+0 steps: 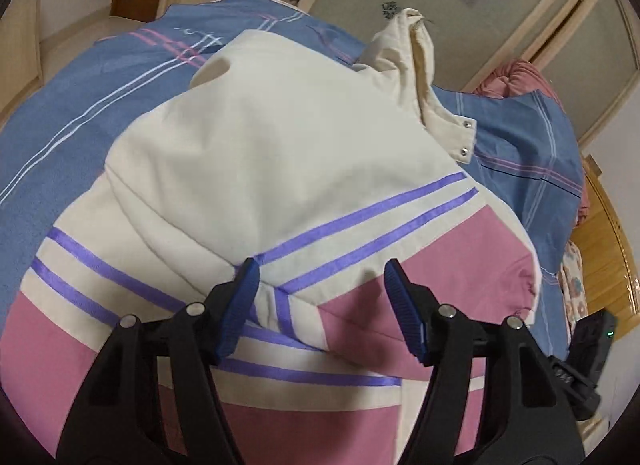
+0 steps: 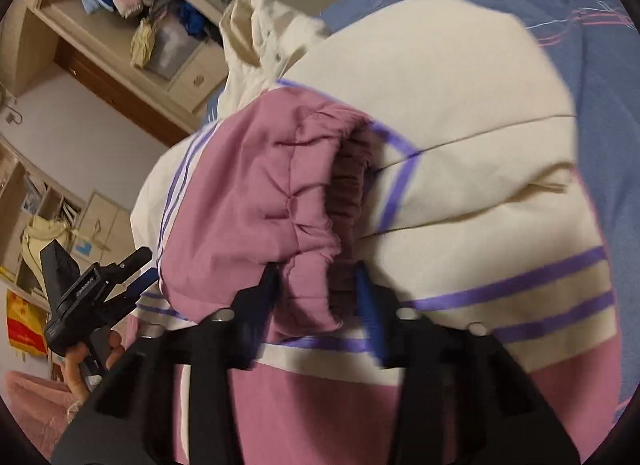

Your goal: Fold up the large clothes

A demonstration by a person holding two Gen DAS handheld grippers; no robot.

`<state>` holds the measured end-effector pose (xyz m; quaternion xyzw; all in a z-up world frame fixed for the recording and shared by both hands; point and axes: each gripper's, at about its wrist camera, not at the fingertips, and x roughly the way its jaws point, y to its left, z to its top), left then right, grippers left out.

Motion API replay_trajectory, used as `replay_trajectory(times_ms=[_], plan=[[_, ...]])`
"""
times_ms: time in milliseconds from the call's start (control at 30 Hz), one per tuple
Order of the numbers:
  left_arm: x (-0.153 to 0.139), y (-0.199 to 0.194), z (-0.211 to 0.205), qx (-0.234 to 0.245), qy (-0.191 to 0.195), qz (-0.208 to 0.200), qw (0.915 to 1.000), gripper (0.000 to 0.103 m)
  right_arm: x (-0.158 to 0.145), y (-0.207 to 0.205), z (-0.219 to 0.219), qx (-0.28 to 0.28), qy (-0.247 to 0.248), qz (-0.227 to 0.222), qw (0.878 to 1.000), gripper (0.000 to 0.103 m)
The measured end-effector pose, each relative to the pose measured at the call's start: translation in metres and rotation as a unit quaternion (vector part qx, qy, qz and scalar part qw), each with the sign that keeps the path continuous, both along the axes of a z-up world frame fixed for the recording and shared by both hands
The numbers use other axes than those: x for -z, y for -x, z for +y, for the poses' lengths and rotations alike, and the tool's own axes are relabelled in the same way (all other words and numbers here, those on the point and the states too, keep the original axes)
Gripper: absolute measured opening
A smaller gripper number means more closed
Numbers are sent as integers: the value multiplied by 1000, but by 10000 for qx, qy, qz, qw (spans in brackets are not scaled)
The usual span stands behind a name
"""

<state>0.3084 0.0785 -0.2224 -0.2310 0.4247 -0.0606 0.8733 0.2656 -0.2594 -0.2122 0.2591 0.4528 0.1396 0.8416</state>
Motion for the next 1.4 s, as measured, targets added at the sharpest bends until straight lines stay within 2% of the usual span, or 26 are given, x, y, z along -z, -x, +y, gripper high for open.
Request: replay_trajectory(times_ms=[33, 100, 167, 233, 300, 367, 433, 467, 500, 533, 600, 633, 700, 767, 833, 900, 967, 1033, 1100, 1200, 1233, 1300, 1333, 1367, 1400], plan=[[4, 2, 4, -38, 1, 2, 10000, 66, -10, -2, 8, -117, 136, -181, 9997, 24], [7, 2, 12, -142, 114, -9, 9998, 66, -34, -3, 19, -280, 349, -565, 9974, 17], [9, 0, 19, -260, 356, -7, 9990, 66, -64, -8, 28, -363, 605, -1044, 9920, 16], [8, -6, 21, -418, 500, 28, 9979, 66, -88, -20, 33, -328, 741, -1337, 9877, 13], [7, -12, 20, -572, 488, 41, 9972, 66, -101, -40, 30, -290, 739, -1418, 9867, 13], [6, -18, 18, -735, 461, 59, 9962, 66, -101, -62, 25, -102, 920, -1388, 9860, 13], [10, -23, 16, -728, 417, 90, 9964, 66, -80, -86, 16, 39, 1120, -971, 9889, 14], [12, -24, 15, -696, 388, 117, 9968, 66, -65, -92, 10, 138, 1140, -660, 9912, 19], [13, -22, 15, -659, 384, 108, 9970, 66, -54, -92, 3, 197, 1100, -458, 9927, 32], [11, -18, 16, -612, 404, 59, 9973, 67, -43, -85, -5, 315, 971, -332, 9942, 53], [7, -9, 20, -585, 464, -23, 9972, 71, -36, -68, -17, 489, 787, -448, 9947, 72], [3, -3, 23, -681, 419, -69, 9968, 76, -35, -61, -26, 461, 597, -562, 9956, 77], [-6, 7, 29, -891, 291, -247, 9953, 77, -36, -56, -39, 455, 116, -608, 9970, 80], [-12, 11, 32, -934, 291, -327, 9947, 81, -34, -60, -44, 455, -339, -447, 9974, 84], [-13, 11, 33, -917, 343, -320, 9947, 81, -29, -75, -40, 376, -421, -138, 9983, 85], [-10, 10, 32, -866, 349, -257, 9953, 81, -18, -94, -23, 81, -246, 180, 9995, 85], [-3, 10, 30, -812, 344, -172, 9960, 81, -7, -101, -3, -193, -340, 380, 9985, 81], [2, 10, 29, -803, 321, -138, 9962, 81, -6, -105, 16, -463, -360, 448, 9973, 31], [4, 10, 30, -826, 279, -157, 9961, 81, -20, -109, 31, -692, -304, 127, 9971, 28], [4, 6, 30, -850, 208, -201, 9960, 82, -67, -108, 54, -970, 1, -869, 9915, 27], [3, 4, 30, -873, 184, -223, 9958, 82, -90, -106, 60, -1096, 29, -1416, 9838, 27], [4, 0, 30, -926, 146, -211, 9954, 82, -114, -106, 66, -1242, 142, -2076, 9702, 27], [5, -3, 31, -965, 137, -199, 9950, 84, -117, -113, 65, -1130, 322, -2043, 9718, 28], [6, -5, 31, -995, 146, -187, 9948, 84, -111, -127, 61, -930, 445, -1751, 9791, 30], [8, -6, 31, -1018, 151, -161, 9946, 84, -102, -137, 56, -766, 485, -1420, 9857, 41]])
